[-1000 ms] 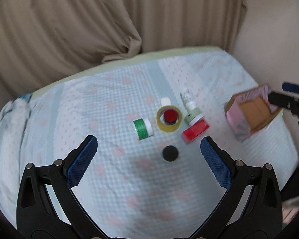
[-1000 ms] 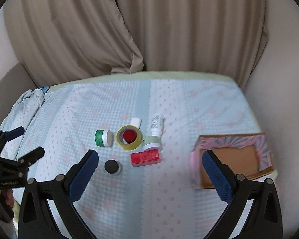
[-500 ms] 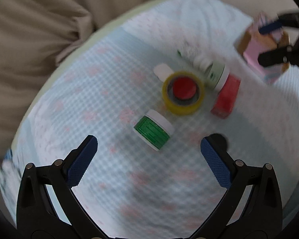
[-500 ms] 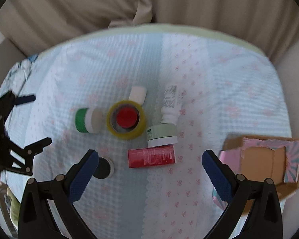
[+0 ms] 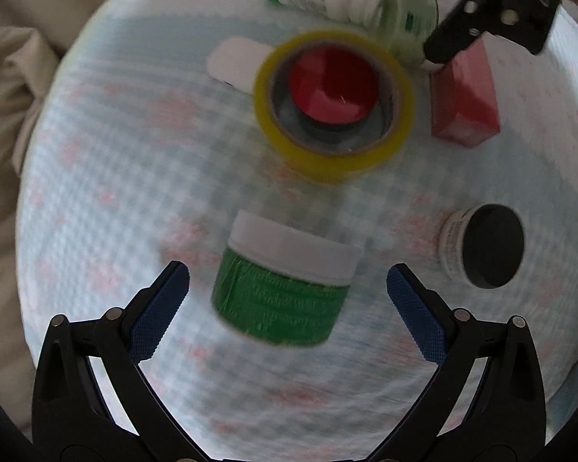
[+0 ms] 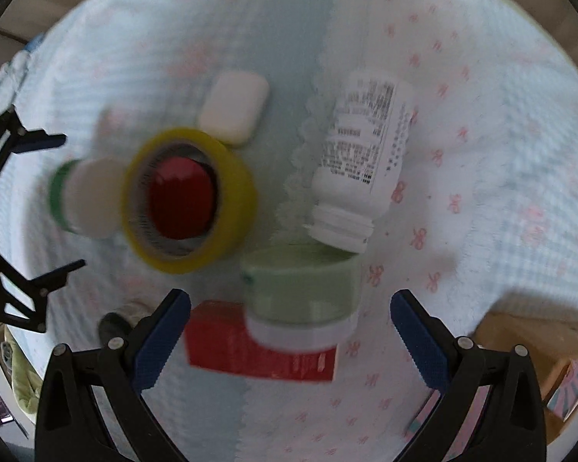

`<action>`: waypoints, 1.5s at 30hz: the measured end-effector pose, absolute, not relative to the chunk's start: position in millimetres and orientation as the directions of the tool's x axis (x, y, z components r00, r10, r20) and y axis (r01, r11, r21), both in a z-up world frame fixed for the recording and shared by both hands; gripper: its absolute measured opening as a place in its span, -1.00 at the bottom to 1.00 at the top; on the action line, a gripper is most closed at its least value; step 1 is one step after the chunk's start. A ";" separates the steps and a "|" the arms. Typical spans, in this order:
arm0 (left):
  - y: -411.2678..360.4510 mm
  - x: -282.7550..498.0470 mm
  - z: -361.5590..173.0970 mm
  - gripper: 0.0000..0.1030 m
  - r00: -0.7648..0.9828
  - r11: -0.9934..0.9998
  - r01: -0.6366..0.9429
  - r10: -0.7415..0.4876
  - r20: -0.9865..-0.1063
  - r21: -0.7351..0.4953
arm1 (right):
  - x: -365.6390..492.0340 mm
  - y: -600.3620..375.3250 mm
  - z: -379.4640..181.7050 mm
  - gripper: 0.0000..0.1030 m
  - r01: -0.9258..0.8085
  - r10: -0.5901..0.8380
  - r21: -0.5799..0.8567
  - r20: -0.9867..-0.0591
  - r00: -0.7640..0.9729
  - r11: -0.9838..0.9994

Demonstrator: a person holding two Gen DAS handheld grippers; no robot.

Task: Organize rigid objects
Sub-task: 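Grasp the green-labelled jar with the left gripper while the right grasps the pale green jar, then carry both jars over the open cardboard box with both grippers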

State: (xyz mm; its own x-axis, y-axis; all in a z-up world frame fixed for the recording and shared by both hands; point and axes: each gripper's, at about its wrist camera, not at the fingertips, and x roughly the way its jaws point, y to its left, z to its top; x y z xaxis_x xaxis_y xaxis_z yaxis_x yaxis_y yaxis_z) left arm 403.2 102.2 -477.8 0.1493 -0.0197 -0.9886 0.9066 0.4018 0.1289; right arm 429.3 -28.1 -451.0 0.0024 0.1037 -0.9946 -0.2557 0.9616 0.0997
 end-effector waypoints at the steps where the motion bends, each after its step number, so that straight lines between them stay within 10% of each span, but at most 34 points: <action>1: 100.9 403.0 -482.0 0.82 0.142 0.388 0.913 -0.012 -0.990 0.127 | 431.7 -27.8 -458.1 0.99 -0.257 0.096 0.098 -0.995 -0.019 0.962; 10: 88.6 402.7 -504.4 0.44 0.149 0.333 0.932 0.004 -0.989 0.142 | 435.0 -24.7 -479.9 0.29 -0.249 0.098 0.116 -0.992 -0.082 0.961; 25: 104.3 402.7 -472.4 0.39 0.145 0.462 0.880 -0.048 -0.988 0.107 | 425.2 -54.2 -462.4 0.28 -0.183 0.130 0.131 -0.991 -0.016 0.974; 45: 122.7 355.7 -268.9 0.38 0.243 0.757 0.651 -0.279 -0.929 -0.057 | 334.1 -71.1 -281.5 0.28 -0.102 0.155 0.139 -0.973 0.172 0.985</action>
State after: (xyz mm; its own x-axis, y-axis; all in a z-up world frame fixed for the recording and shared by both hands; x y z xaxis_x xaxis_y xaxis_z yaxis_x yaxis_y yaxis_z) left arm 355.7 122.7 -268.9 0.2426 -0.2793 -0.9291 0.6514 0.7566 -0.0573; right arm 334.1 -71.1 -281.5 0.1718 0.1553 -0.9728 -0.1021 0.9850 0.1392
